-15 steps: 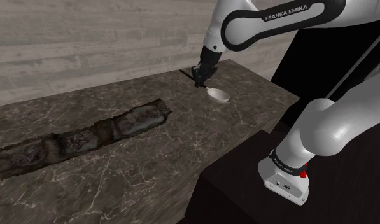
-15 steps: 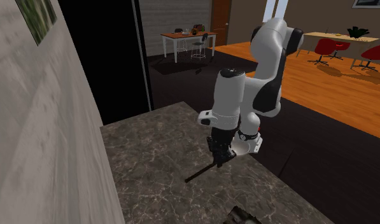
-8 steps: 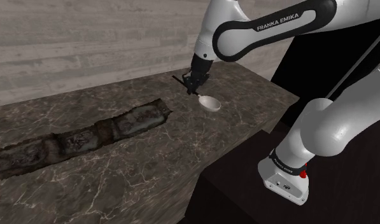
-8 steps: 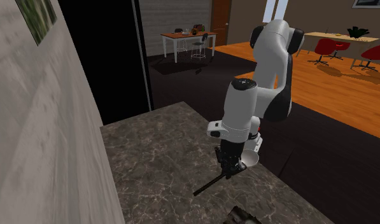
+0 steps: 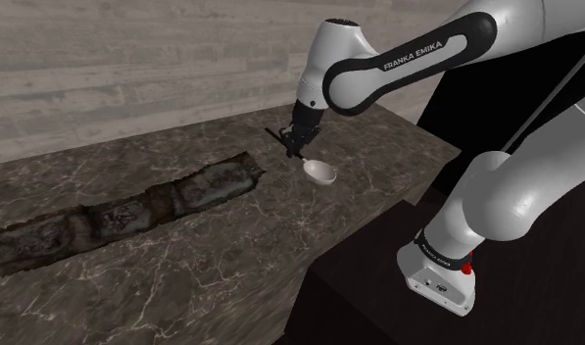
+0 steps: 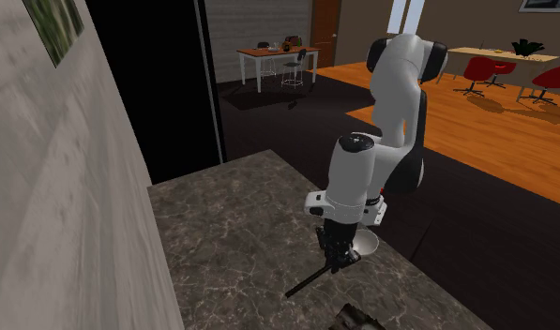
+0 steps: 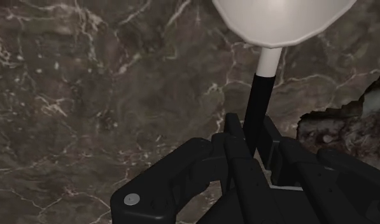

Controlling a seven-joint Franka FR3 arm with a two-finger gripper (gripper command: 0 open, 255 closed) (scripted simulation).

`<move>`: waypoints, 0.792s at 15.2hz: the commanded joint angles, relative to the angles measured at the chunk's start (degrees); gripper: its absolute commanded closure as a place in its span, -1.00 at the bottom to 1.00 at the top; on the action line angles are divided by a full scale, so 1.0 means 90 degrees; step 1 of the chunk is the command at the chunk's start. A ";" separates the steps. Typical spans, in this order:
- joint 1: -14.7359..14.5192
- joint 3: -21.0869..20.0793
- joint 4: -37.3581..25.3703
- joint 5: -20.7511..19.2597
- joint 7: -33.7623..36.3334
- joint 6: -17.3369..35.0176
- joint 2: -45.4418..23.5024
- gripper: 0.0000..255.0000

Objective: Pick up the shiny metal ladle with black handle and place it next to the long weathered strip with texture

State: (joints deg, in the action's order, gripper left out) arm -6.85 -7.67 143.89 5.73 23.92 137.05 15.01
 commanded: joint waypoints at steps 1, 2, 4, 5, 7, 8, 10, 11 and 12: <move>0.0001 -0.0011 0.0076 -0.0002 0.0000 0.0220 -0.0140 1.00; 0.0001 -0.0015 0.0116 -0.0002 -0.0001 0.0317 -0.0198 1.00; 0.0001 -0.0023 0.0191 -0.0004 -0.0003 0.0513 -0.0318 1.00; 0.0001 -0.0027 0.0227 -0.0005 -0.0004 0.0611 -0.0381 1.00; 0.0001 -0.0035 0.0292 -0.0008 -0.0005 0.0803 -0.0508 1.00; 0.0001 -0.0035 0.0293 -0.0008 -0.0005 0.0803 -0.0507 1.00; 0.0001 -0.0034 0.0292 -0.0008 -0.0005 0.0803 -0.0508 1.00; 0.0001 -0.0034 0.0292 -0.0008 -0.0005 0.0803 -0.0508 1.00; 0.0001 -0.0034 0.0292 -0.0008 -0.0005 0.0803 -0.0508 1.00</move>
State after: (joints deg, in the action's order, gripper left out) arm -6.83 -7.97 146.53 5.66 23.87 144.24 10.47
